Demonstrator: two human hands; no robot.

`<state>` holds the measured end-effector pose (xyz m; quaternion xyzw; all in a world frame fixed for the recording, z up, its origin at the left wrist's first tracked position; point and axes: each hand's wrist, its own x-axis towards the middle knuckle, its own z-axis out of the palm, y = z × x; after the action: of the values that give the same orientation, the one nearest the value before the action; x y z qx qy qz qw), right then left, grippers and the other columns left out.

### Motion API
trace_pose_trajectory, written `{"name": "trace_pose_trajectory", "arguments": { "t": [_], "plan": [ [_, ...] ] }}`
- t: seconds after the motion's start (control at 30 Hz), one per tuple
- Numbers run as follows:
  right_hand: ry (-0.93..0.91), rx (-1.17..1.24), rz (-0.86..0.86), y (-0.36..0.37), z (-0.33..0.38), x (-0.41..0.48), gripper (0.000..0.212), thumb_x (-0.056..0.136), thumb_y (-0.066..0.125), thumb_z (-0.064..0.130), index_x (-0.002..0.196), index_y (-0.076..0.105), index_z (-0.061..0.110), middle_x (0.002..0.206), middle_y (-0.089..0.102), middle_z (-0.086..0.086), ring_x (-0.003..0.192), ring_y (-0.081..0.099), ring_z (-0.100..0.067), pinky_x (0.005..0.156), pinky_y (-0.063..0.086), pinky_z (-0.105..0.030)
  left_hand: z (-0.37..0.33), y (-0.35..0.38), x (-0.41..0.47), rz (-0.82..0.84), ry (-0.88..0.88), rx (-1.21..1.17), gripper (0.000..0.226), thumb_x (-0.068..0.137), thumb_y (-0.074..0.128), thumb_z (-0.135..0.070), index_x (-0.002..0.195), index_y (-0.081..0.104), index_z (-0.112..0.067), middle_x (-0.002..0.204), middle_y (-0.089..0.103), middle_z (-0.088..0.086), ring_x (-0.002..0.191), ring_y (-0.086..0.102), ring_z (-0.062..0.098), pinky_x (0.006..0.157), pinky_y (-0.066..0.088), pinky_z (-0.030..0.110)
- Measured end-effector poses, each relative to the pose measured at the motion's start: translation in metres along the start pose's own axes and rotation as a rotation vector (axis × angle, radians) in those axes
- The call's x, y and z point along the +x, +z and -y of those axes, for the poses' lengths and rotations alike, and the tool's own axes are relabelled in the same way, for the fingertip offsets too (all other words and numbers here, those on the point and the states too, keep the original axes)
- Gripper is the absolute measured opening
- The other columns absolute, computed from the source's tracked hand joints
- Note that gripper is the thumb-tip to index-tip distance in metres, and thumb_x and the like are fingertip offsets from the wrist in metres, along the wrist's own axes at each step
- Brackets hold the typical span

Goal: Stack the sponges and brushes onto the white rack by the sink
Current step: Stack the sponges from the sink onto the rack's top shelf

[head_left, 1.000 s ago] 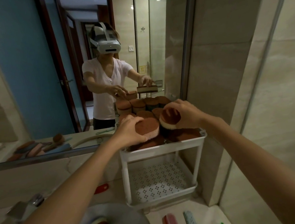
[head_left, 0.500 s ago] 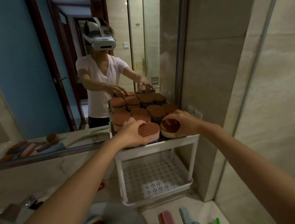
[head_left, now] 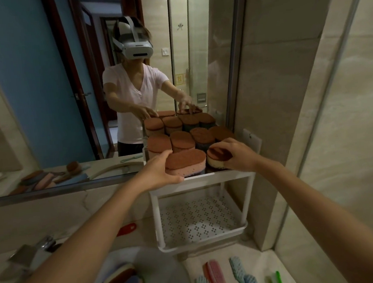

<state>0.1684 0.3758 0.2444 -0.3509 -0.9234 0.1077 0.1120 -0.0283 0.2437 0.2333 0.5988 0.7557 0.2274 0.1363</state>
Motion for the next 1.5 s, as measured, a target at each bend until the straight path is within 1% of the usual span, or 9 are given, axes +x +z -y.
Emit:
{"name": "trace_pose_trajectory", "arguments": {
  "t": [0.33, 0.53, 0.67, 0.83, 0.93, 1.03, 1.2, 1.3, 1.5],
  "plan": [
    [0.064, 0.065, -0.038, 0.004, -0.003, -0.003, 0.056, 0.084, 0.057, 0.011, 0.136, 0.042, 0.026, 0.138, 0.039, -0.008, 0.127, 0.039, -0.027, 0.102, 0.034, -0.035, -0.004, 0.003, 0.011, 0.030, -0.020, -0.127, 0.083, 0.078, 0.072, -0.029, 0.144, 0.024, -0.017, 0.141, 0.039, 0.008, 0.125, 0.043, 0.022, 0.090, 0.038, 0.024],
    [0.103, 0.047, -0.068, 0.008, 0.003, -0.001, 0.055, 0.086, 0.049, 0.007, 0.137, 0.041, 0.024, 0.143, 0.037, -0.007, 0.130, 0.037, -0.028, 0.106, 0.034, -0.038, -0.002, 0.004, 0.012, 0.067, -0.029, -0.110, 0.086, 0.080, 0.070, -0.031, 0.148, 0.018, -0.020, 0.148, 0.032, 0.008, 0.131, 0.038, 0.023, 0.103, 0.037, 0.030],
    [0.059, -0.056, -0.134, 0.019, 0.007, -0.005, 0.047, 0.094, 0.050, 0.031, 0.140, 0.040, 0.024, 0.148, 0.035, -0.007, 0.136, 0.031, -0.027, 0.112, 0.020, -0.040, -0.005, 0.004, 0.005, 0.046, -0.015, -0.063, 0.093, 0.078, 0.071, -0.038, 0.150, 0.015, -0.020, 0.152, 0.025, 0.007, 0.137, 0.032, 0.023, 0.106, 0.033, 0.030],
    [-0.017, -0.004, -0.327, 0.030, 0.026, -0.015, 0.054, 0.085, 0.053, 0.004, 0.138, 0.044, 0.015, 0.150, 0.033, -0.012, 0.144, 0.019, -0.026, 0.118, 0.004, -0.041, -0.014, 0.003, -0.008, -0.119, 0.008, -0.048, 0.081, 0.079, 0.067, -0.042, 0.146, 0.028, -0.018, 0.145, 0.031, 0.004, 0.130, 0.038, 0.019, 0.095, 0.031, 0.021],
    [-0.147, 0.116, -0.510, 0.037, 0.048, -0.029, 0.050, 0.075, 0.049, -0.003, 0.123, 0.057, 0.005, 0.135, 0.047, -0.018, 0.131, 0.039, -0.034, 0.113, 0.029, -0.046, -0.015, -0.004, -0.023, -0.305, 0.048, -0.077, 0.061, 0.085, 0.063, -0.033, 0.139, 0.041, -0.014, 0.142, 0.034, 0.003, 0.128, 0.040, 0.015, 0.091, 0.027, 0.014],
    [-0.252, 0.265, -0.620, 0.060, 0.087, -0.044, 0.046, 0.069, 0.046, -0.001, 0.111, 0.061, 0.003, 0.118, 0.056, -0.015, 0.108, 0.053, -0.023, 0.087, 0.046, -0.026, -0.002, -0.010, -0.046, -0.433, 0.036, -0.153, 0.043, 0.088, 0.060, -0.024, 0.129, 0.053, -0.014, 0.135, 0.043, 0.003, 0.124, 0.043, 0.014, 0.090, 0.030, 0.012],
    [-0.413, 0.439, -0.405, 0.147, 0.152, -0.067, 0.042, 0.068, 0.038, 0.007, 0.101, 0.063, 0.000, 0.100, 0.062, -0.016, 0.085, 0.062, -0.023, 0.070, 0.052, -0.030, 0.063, 0.006, -0.104, -0.534, -0.217, -0.280, 0.026, 0.089, 0.057, -0.016, 0.114, 0.062, -0.011, 0.118, 0.053, 0.002, 0.105, 0.053, 0.010, 0.088, 0.038, 0.018],
    [-0.270, 0.580, -0.137, 0.219, 0.178, -0.075, 0.040, 0.070, 0.041, 0.011, 0.100, 0.065, 0.000, 0.093, 0.066, -0.019, 0.081, 0.061, -0.019, 0.074, 0.050, -0.030, 0.121, 0.038, -0.144, -0.442, -0.462, -0.352, 0.024, 0.088, 0.056, -0.011, 0.111, 0.063, -0.007, 0.120, 0.058, 0.012, 0.105, 0.061, 0.023, 0.082, 0.040, 0.020],
    [0.113, 0.401, 0.509, 0.335, 0.193, -0.089, 0.035, 0.092, 0.046, 0.010, 0.125, 0.055, 0.008, 0.128, 0.058, -0.015, 0.118, 0.054, -0.031, 0.098, 0.039, -0.033, 0.207, 0.113, -0.211, -0.059, -0.783, -0.259, 0.023, 0.092, 0.051, -0.017, 0.077, 0.066, -0.009, 0.111, 0.065, 0.021, 0.104, 0.059, 0.036, 0.085, 0.045, 0.034]
  ]
}}
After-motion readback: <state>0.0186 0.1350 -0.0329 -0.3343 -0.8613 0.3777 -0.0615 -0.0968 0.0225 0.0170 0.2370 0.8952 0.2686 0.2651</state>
